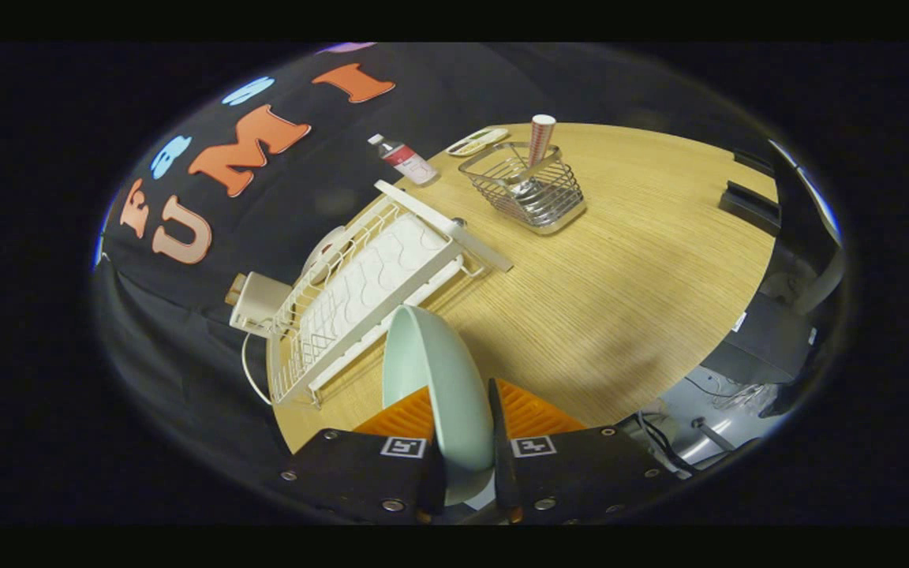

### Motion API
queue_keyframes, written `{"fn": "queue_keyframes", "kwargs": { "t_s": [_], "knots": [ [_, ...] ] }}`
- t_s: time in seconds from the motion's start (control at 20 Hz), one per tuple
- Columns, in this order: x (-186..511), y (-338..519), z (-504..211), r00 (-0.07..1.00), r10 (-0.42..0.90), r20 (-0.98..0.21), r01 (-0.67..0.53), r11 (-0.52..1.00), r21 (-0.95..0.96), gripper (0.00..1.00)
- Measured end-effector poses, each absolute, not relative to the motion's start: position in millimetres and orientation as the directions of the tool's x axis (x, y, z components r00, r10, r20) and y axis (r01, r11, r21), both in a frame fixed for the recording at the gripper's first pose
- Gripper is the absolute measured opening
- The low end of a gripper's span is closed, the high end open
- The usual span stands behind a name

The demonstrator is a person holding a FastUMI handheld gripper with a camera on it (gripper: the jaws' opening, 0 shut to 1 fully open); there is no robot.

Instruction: Take the plate from the dish rack, then take the spoon from the basket and place it into the plate.

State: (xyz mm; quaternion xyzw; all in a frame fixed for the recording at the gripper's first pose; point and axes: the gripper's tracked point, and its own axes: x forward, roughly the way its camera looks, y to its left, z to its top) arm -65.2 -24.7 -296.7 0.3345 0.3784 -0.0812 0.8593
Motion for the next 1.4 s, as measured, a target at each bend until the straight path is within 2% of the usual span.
{"fn": "queue_keyframes", "kwargs": {
  "t_s": [0.1,0.3,0.6,0.65,0.85,1.0,1.15,1.4],
  "knots": [
    [-64.5,-21.9,-304.2,0.688,0.113,-0.717,0.42,0.744,0.52,0.27],
    [-70.9,-32.0,-307.5,0.669,0.093,-0.738,0.438,0.752,0.492,0.4],
    [-67.0,-74.7,-290.6,0.694,0.005,-0.72,0.418,0.812,0.408,0.71],
    [-67.2,-85.0,-286.1,0.702,-0.015,-0.712,0.419,0.817,0.396,0.8],
    [-64.9,-133.0,-264.5,0.739,-0.098,-0.666,0.418,0.843,0.34,0.98],
    [-57.8,-168.2,-237.9,0.789,-0.165,-0.592,0.398,0.871,0.288,0.98],
    [-42.3,-187.4,-201.3,0.868,-0.187,-0.46,0.323,0.917,0.236,0.98],
    [-16.8,-201.0,-161.4,0.943,-0.198,-0.266,0.207,0.978,0.007,0.98]
  ]
}}
